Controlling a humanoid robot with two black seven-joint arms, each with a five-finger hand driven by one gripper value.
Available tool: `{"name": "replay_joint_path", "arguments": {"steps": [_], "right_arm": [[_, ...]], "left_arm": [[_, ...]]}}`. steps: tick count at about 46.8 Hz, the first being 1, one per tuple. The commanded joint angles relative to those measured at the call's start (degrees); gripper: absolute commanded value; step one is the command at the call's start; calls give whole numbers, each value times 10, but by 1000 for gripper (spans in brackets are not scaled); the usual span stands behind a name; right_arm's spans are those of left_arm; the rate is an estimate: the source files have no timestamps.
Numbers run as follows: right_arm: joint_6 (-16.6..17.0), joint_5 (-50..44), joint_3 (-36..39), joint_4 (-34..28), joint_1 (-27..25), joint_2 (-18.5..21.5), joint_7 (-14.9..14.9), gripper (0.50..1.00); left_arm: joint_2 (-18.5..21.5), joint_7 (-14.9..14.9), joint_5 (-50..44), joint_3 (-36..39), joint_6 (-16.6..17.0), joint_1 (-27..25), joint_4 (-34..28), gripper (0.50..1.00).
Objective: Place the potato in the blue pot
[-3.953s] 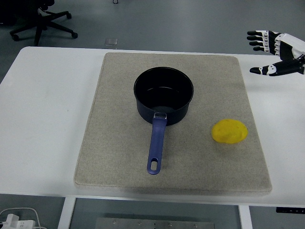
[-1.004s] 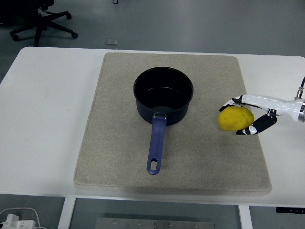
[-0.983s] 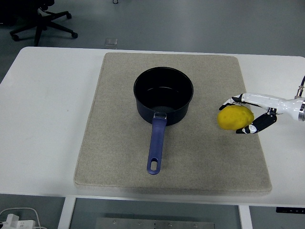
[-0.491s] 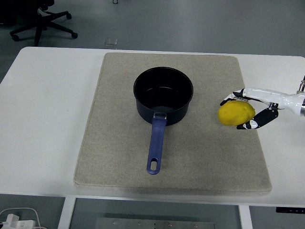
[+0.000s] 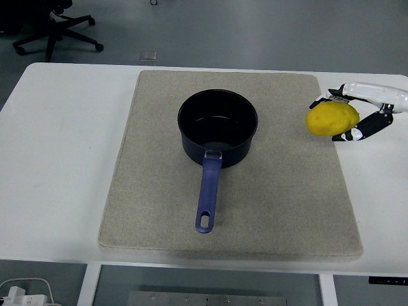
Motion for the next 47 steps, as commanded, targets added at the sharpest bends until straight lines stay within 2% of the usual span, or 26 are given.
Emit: {"name": "replay_joint_path", "arguments": {"steps": [1, 15, 19, 22, 28, 33, 41, 47], "right_arm": [[11, 19, -2, 0, 18, -2, -1, 500], [13, 22, 0, 0, 23, 11, -6, 500], [12, 24, 0, 0, 26, 31, -7, 500], [10, 24, -2, -1, 40, 59, -9, 500], [5, 34, 0, -2, 48, 128, -33, 500], [4, 37, 0, -9, 52, 171, -36, 500], [4, 37, -5, -72, 55, 265, -37, 500], [5, 37, -9, -124, 53, 317, -37, 500]], "left_arm": [[0, 0, 0, 0, 0, 0, 0, 994], [0, 0, 0, 0, 0, 0, 0, 994], [0, 0, 0, 0, 0, 0, 0, 994], [0, 0, 0, 0, 0, 0, 0, 994], [0, 0, 0, 0, 0, 0, 0, 996], [0, 1, 0, 0, 0, 0, 0, 994], [0, 0, 0, 0, 0, 0, 0, 994], [0, 0, 0, 0, 0, 0, 0, 994]]}}
